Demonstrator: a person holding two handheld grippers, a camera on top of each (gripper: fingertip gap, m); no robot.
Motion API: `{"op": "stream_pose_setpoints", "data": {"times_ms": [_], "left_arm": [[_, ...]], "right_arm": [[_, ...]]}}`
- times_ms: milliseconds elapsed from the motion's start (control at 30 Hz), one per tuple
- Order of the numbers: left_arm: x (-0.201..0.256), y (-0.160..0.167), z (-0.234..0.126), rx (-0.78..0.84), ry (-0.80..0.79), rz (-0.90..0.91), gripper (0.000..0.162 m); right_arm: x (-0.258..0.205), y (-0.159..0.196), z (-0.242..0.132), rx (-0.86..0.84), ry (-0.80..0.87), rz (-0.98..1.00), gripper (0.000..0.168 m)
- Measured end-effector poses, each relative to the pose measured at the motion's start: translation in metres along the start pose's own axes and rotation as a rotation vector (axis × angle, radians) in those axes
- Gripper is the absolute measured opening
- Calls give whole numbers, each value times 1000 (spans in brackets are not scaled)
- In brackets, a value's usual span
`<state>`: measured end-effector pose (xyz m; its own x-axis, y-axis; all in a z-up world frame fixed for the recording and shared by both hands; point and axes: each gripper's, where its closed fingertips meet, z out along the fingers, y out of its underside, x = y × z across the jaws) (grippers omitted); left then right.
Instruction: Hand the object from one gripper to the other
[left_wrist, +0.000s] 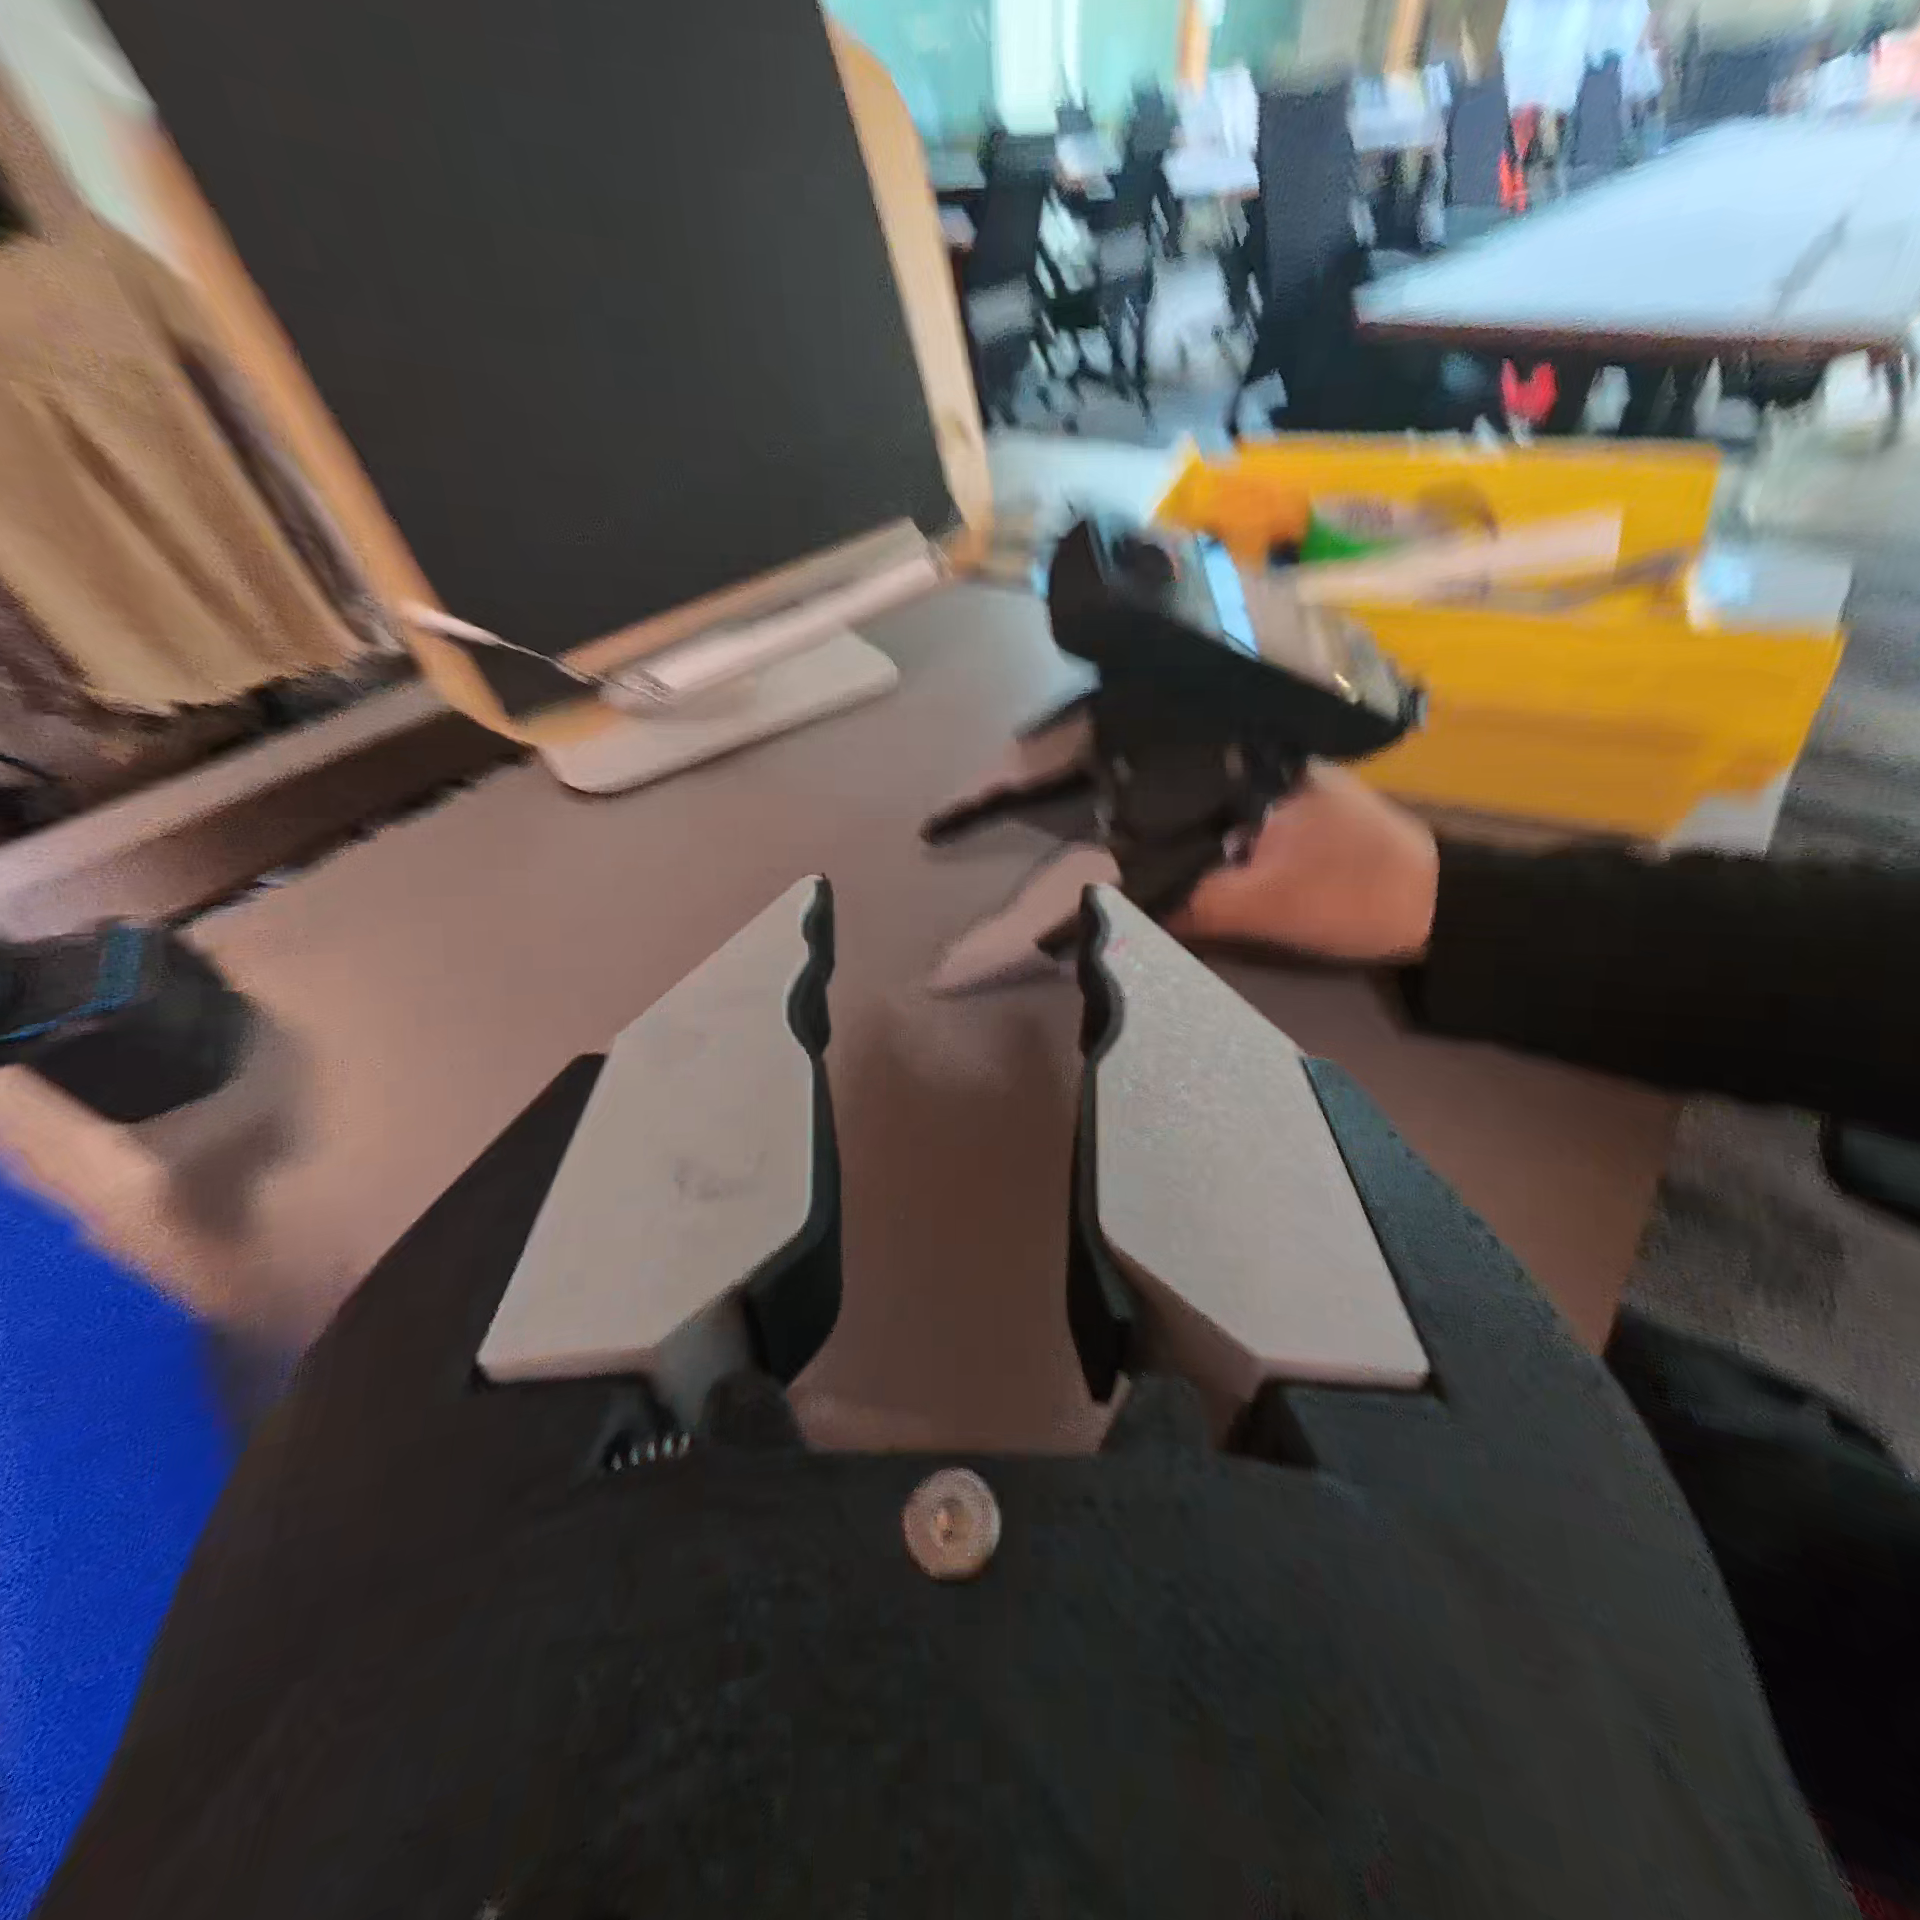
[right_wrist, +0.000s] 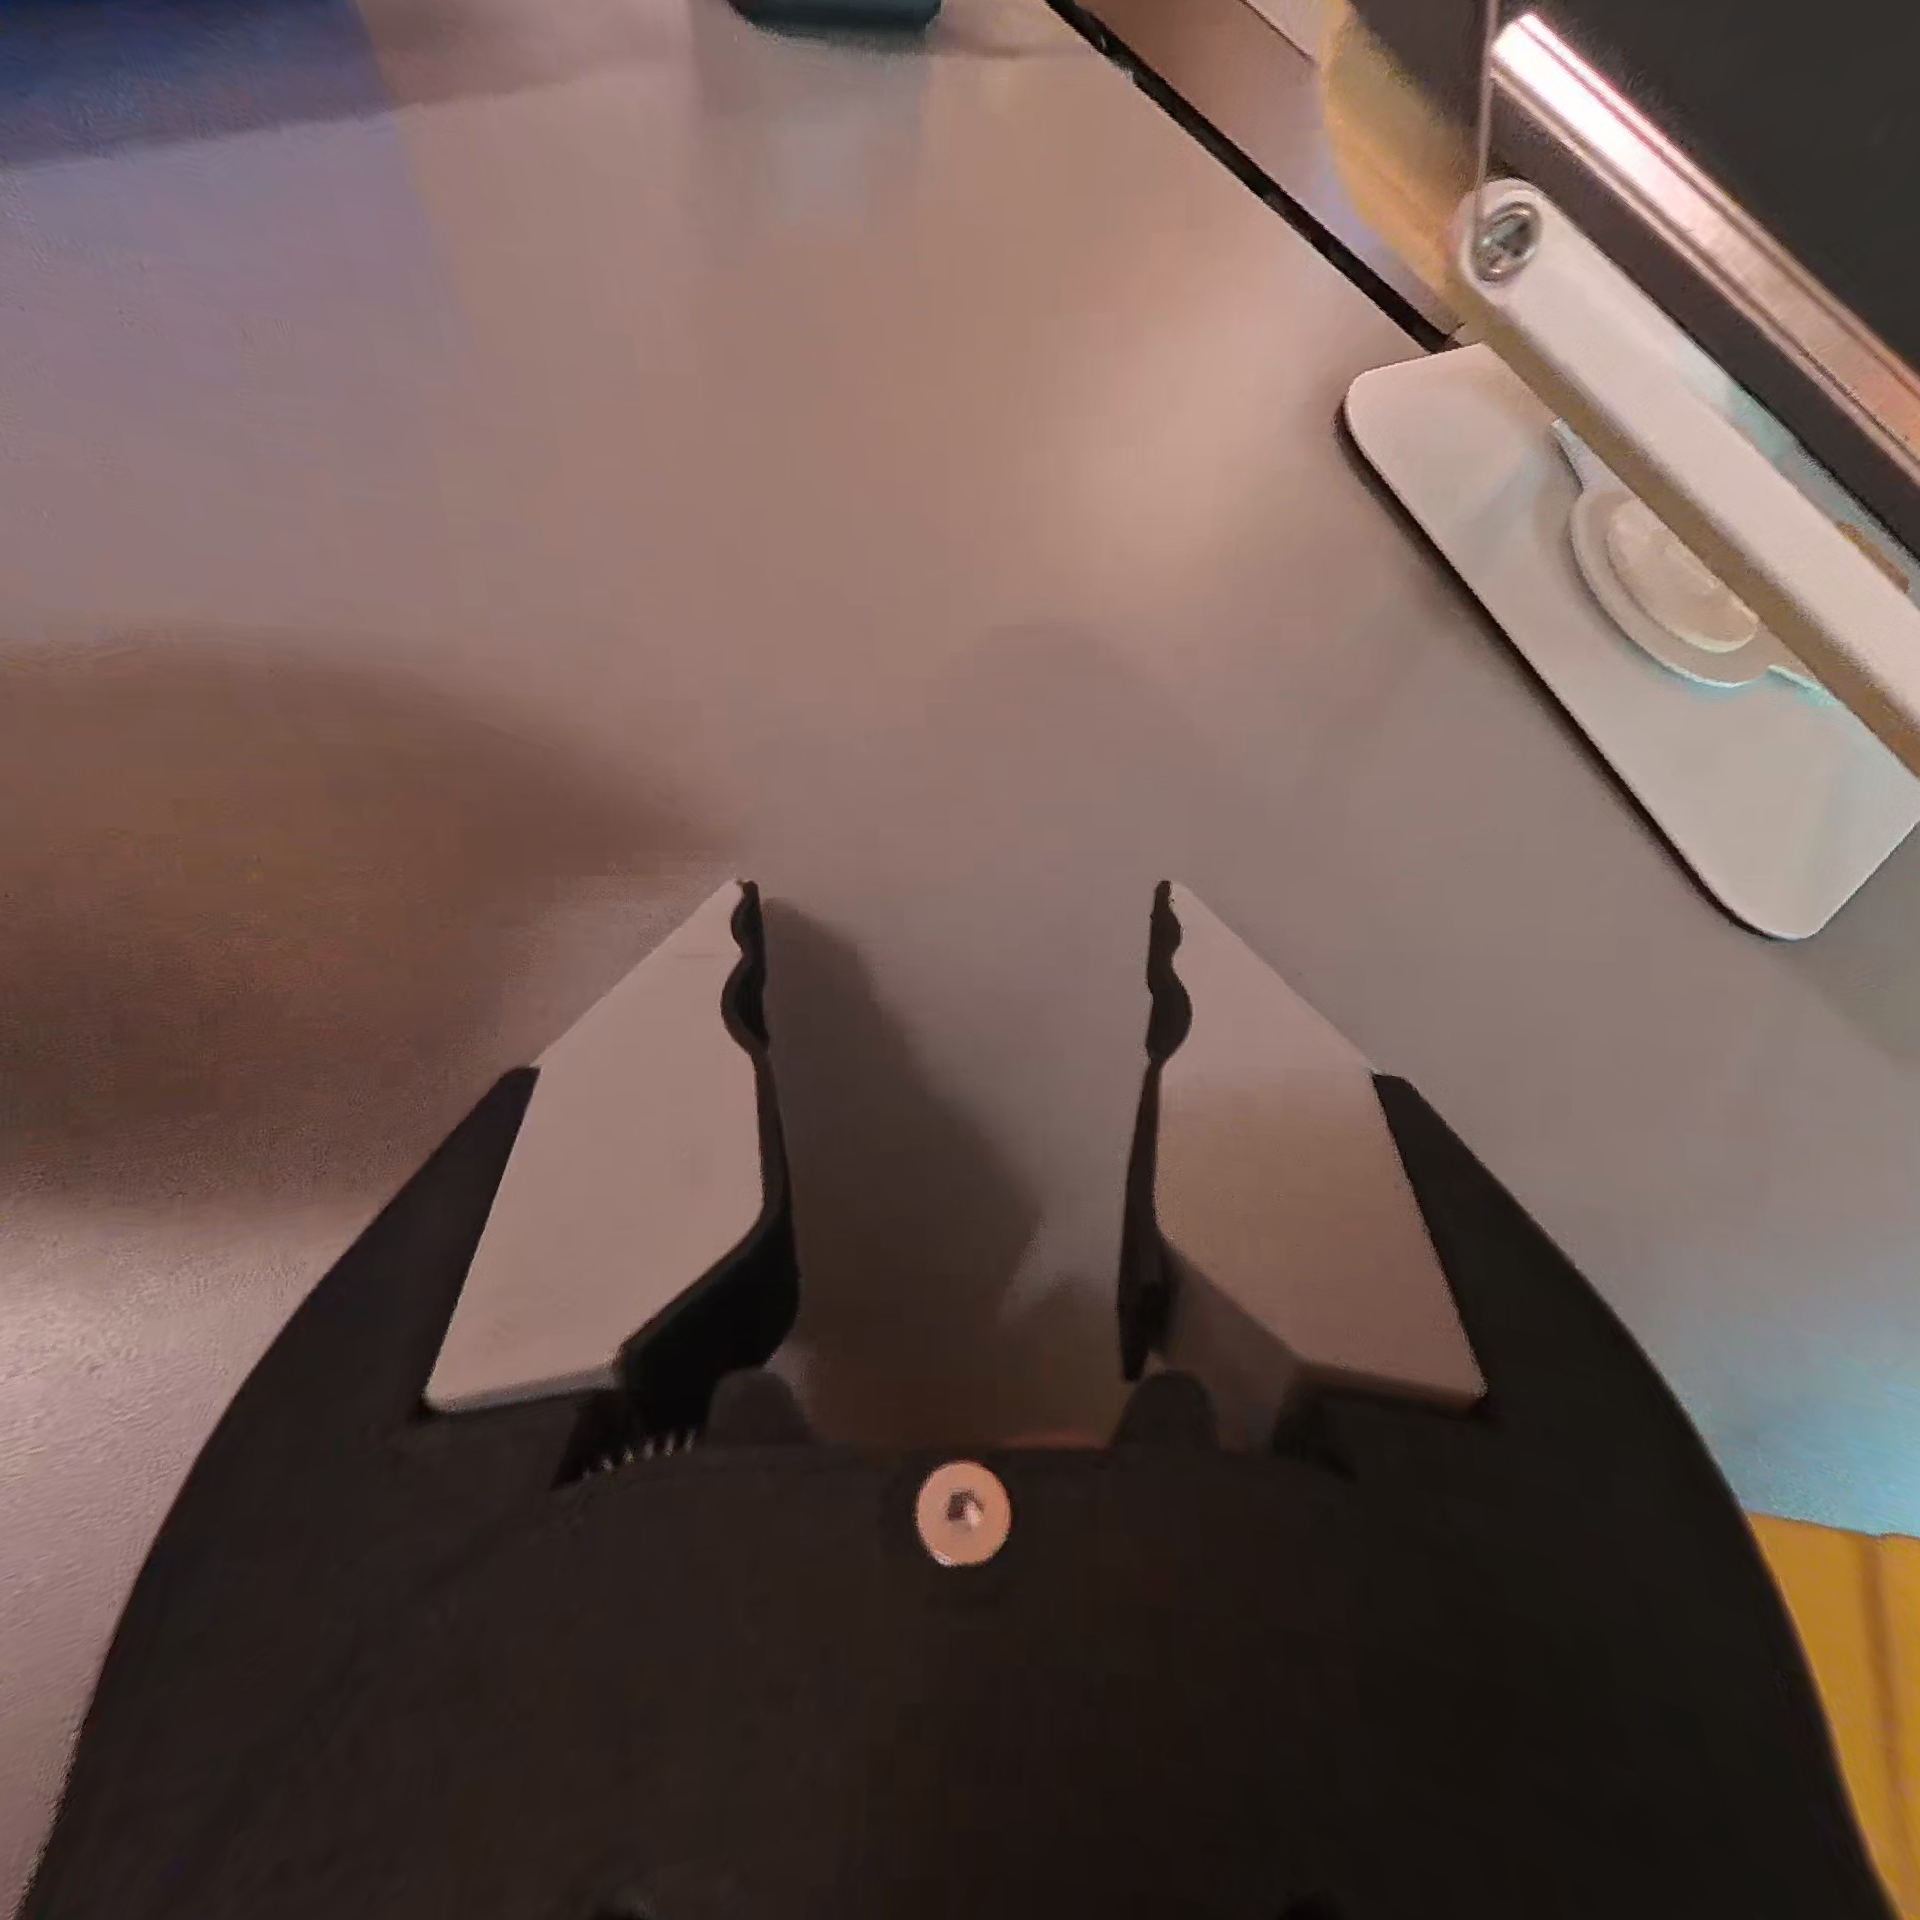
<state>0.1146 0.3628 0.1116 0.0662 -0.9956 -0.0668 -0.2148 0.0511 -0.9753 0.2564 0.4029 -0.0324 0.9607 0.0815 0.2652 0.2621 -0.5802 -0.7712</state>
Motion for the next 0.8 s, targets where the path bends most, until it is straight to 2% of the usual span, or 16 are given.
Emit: {"op": "stream_pose_setpoints", "data": {"times_ms": [100,167,233,333,367,433,467,533,567,633,800], "left_arm": [[-67,-41,-67,97,-167,-87,49],[-132,-37,-100,64,-317,-178,46],[-193,-4,-116,-28,-411,-328,46],[-252,82,-117,-261,-500,-623,48],[-261,108,-114,-334,-522,-696,48],[-280,152,-116,-489,-661,-725,51],[-280,165,-111,-545,-682,-726,53],[-281,186,-102,-643,-732,-694,68],[-283,194,-101,-692,-767,-660,62],[-282,201,-99,-739,-804,-602,59],[-271,199,-94,-784,-764,-605,56]], "right_arm": [[-3,1,1,-16,25,-63,72],[-4,0,-1,-1,37,-82,71],[-4,0,-3,6,36,-77,71],[-3,1,-4,8,22,-40,72],[-2,1,-5,11,16,-26,71],[-1,0,-6,20,3,1,72],[0,0,-6,26,-5,13,72],[0,-1,-8,38,-20,36,72],[0,-2,-8,43,-27,47,71],[0,-2,-10,51,-39,65,71],[-3,-2,-11,58,-67,63,70]]}}
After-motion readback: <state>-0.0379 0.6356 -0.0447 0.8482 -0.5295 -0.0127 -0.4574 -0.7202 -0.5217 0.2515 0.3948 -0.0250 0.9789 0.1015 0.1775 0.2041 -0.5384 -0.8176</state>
